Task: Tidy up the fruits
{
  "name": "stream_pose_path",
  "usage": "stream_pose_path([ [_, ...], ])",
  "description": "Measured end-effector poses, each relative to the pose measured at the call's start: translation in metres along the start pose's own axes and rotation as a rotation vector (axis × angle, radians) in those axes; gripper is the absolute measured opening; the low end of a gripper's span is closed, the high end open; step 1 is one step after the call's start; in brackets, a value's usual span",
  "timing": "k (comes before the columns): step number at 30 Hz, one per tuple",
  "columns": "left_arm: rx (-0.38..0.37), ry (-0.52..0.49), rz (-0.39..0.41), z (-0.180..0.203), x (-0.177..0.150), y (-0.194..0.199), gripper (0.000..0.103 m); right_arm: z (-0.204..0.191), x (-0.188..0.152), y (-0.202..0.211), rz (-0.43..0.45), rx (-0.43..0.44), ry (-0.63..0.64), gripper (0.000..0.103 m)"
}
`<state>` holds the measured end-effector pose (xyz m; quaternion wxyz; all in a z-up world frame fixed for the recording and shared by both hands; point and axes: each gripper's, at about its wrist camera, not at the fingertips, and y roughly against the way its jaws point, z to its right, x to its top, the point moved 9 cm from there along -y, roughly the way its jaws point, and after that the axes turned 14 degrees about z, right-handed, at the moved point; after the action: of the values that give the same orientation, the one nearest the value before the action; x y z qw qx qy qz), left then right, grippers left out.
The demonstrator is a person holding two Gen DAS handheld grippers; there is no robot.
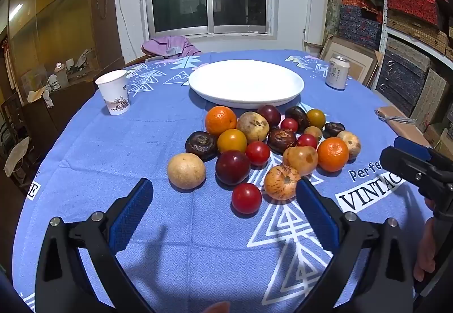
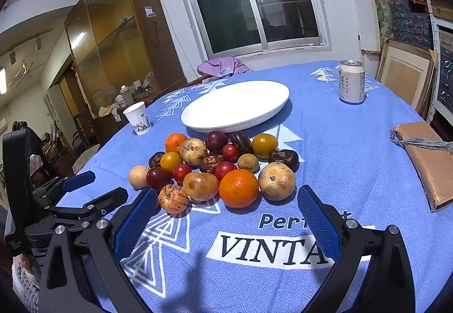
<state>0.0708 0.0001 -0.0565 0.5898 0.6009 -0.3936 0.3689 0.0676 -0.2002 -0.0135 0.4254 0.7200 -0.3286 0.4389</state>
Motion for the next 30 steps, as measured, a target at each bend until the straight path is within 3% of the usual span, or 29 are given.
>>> stream_pose_path([
  [30, -0.007, 0.017, 0.002, 0.0003, -0.0021, -0.0004, 0.099, -0.0006, -0.0006, 0.0000, 0.003, -0.003, 0.001, 0.100],
])
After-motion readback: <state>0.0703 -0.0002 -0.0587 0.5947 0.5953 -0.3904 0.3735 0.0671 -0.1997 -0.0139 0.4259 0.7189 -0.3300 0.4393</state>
